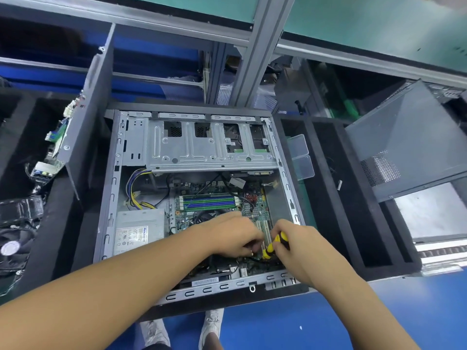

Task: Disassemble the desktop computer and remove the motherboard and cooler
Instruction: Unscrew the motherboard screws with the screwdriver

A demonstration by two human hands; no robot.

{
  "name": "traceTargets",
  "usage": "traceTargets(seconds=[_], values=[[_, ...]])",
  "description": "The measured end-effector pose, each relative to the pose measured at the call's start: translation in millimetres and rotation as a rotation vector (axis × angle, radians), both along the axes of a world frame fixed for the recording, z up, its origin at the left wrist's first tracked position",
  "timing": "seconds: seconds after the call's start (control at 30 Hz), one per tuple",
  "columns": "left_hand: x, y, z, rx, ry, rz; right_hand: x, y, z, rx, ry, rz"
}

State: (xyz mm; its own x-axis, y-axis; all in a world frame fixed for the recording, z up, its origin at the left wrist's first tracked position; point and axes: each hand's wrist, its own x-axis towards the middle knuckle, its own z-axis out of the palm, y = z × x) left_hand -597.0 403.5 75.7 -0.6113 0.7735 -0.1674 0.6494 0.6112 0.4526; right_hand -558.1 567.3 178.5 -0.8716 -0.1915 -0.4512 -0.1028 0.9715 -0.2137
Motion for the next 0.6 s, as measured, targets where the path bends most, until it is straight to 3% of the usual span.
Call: traceTargets(seconds=[0.2,0.6], values=[[1,13,7,-0.273,-0.025,-0.076,-8,6,12,-0.054,-0.007,-0.009],[-18,-9,11,0.087,-0.479,0.056,-23,23,30,-0.316,0.146,-0.189]])
